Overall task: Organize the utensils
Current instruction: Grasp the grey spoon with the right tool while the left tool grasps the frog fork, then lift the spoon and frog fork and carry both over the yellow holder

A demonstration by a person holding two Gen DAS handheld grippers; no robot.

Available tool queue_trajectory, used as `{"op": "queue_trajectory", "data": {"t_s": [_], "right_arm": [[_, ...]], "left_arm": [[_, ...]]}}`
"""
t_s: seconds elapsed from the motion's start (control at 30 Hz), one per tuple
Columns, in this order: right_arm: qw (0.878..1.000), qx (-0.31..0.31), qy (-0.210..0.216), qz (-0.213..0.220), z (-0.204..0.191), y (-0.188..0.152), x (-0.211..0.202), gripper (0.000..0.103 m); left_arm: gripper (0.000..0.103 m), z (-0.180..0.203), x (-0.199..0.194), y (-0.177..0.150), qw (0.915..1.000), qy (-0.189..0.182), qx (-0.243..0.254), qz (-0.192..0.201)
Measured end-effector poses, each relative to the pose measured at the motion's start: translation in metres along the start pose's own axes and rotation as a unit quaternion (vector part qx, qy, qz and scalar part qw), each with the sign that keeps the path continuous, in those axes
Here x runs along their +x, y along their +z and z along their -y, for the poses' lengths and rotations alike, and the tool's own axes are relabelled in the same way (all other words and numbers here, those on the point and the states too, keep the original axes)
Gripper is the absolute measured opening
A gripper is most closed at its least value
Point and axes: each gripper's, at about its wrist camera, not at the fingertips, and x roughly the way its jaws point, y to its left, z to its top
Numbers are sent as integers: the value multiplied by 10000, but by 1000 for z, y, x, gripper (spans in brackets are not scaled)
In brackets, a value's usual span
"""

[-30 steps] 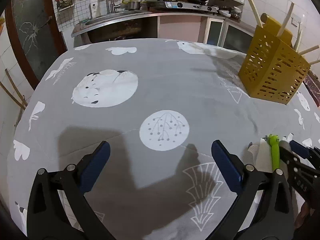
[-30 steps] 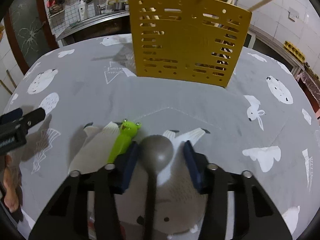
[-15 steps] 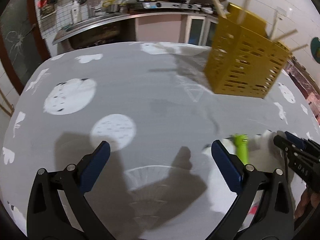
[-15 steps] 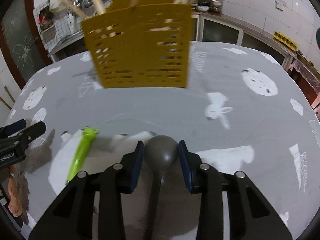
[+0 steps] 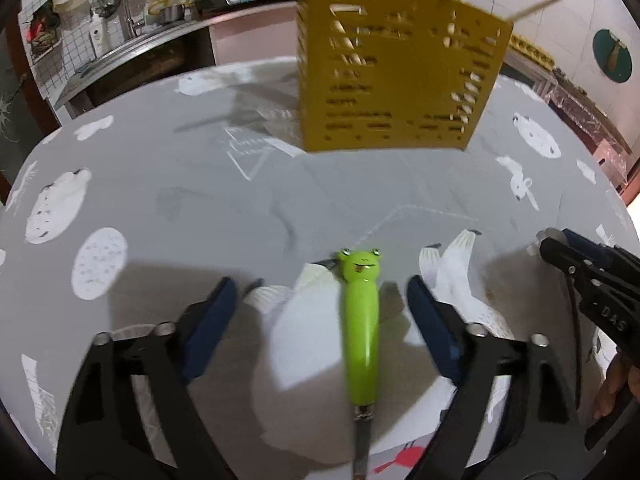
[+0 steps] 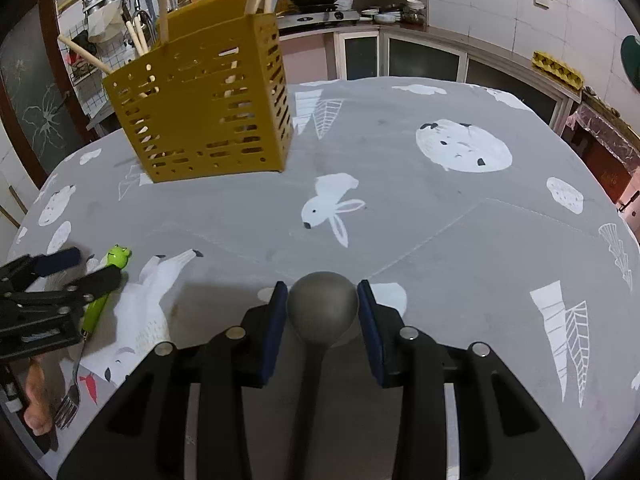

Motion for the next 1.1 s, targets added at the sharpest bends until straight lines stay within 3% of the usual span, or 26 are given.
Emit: {"op": "queue_trajectory", "data": {"t_s": [0.1, 0.23, 0.43, 0.67, 0.87, 1.1], "right_arm": [[10000, -25, 39, 46, -3, 1, -1, 36], [9999, -108, 94, 89, -11, 1, -4, 36], [9996, -121, 183, 160, -20, 6, -7, 36], [9985, -158, 277, 451, -24, 7, -20, 36], [9957, -191, 395, 816, -29, 6, -37, 36], [9874, -360, 383, 1493, -35, -4, -64, 36]], "left_arm": [[68, 4, 3, 2, 10000, 73, 16, -39], [43, 12, 3, 8, 9995, -13, 220, -219], [18, 11, 7, 14, 9993, -107, 56, -342], [18, -10, -13, 12, 9994, -258, -239, -38], [18, -23, -53, 7, 9978, -1, -291, 588], [18, -33, -97, -7, 9902, 327, -337, 1318]]}}
